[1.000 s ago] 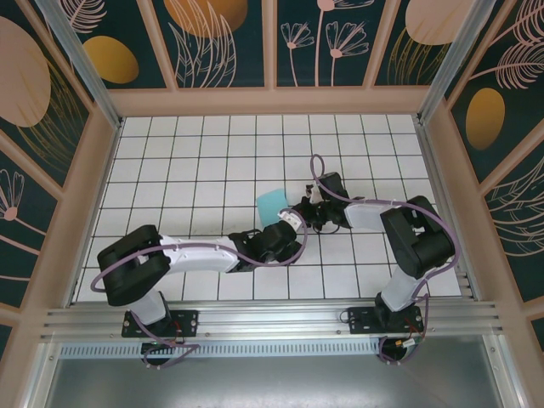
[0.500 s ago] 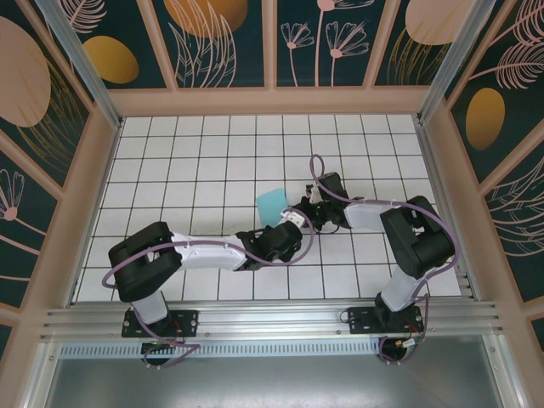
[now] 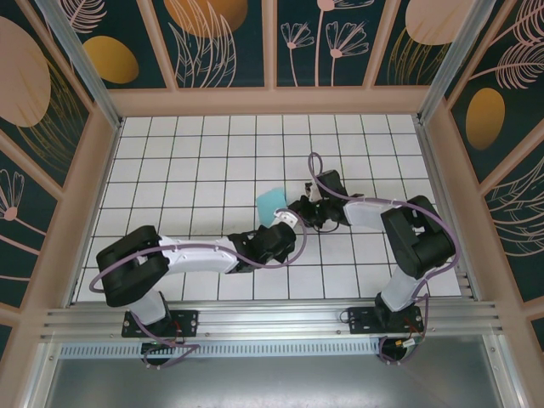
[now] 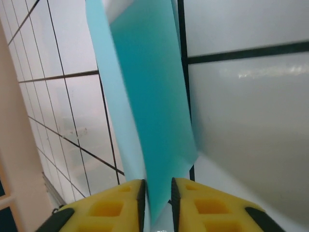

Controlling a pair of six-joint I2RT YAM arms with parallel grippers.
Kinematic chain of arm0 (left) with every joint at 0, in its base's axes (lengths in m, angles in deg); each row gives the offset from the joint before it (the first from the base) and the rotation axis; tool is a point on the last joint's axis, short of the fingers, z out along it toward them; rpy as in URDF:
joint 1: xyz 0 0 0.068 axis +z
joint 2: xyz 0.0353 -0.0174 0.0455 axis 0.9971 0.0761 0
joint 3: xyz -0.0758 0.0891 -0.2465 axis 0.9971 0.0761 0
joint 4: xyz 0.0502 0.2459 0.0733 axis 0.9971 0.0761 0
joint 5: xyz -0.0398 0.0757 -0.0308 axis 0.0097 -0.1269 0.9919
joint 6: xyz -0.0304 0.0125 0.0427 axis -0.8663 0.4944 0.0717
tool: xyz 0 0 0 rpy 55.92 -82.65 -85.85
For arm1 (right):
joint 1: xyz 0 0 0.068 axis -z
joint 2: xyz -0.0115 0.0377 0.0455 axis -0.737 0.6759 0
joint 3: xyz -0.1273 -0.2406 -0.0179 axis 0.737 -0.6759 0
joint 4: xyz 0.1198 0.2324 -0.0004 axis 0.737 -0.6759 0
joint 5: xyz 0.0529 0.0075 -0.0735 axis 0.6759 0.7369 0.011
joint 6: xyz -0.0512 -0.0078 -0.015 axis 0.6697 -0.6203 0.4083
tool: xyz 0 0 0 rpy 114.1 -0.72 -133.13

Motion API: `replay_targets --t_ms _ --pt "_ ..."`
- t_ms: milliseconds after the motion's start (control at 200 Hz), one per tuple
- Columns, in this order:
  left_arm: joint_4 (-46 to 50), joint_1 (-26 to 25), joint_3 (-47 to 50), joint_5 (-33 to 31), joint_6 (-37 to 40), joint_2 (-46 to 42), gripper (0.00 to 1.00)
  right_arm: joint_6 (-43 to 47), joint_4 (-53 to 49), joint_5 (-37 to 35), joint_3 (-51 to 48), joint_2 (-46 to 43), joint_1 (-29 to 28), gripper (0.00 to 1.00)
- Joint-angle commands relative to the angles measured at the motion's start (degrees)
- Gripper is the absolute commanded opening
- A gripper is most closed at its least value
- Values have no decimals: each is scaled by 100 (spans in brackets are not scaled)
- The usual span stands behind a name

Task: Fold a paper plane with a square sheet of paper (pick it up from the middle)
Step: Third fold the triangle at the center of the table.

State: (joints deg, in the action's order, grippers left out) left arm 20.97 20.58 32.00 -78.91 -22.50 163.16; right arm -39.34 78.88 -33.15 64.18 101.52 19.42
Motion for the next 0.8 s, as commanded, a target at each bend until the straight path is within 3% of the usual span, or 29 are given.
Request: replay_targets --t_ms 0,145,290,425,535,615,796 --pt "-149 -10 131 -21 3 -217 0 336 -358 -188 193 -202 95 29" --pt "-269 34 223 196 11 -299 0 520 -661 -502 378 -287 182 30" --pt "-334 123 299 440 108 -327 0 656 -450 -330 610 -222 188 21" --pt "-382 210 399 716 158 -414 0 834 -354 118 1017 268 169 14" --pt "-386 294 420 897 200 -439 0 961 -511 234 1281 611 146 14" --pt "-416 344 413 1073 215 -432 0 1242 -524 719 1454 913 86 14" --pt "-431 474 357 1456 258 -319 0 1927 -1226 585 2024 1649 14 14"
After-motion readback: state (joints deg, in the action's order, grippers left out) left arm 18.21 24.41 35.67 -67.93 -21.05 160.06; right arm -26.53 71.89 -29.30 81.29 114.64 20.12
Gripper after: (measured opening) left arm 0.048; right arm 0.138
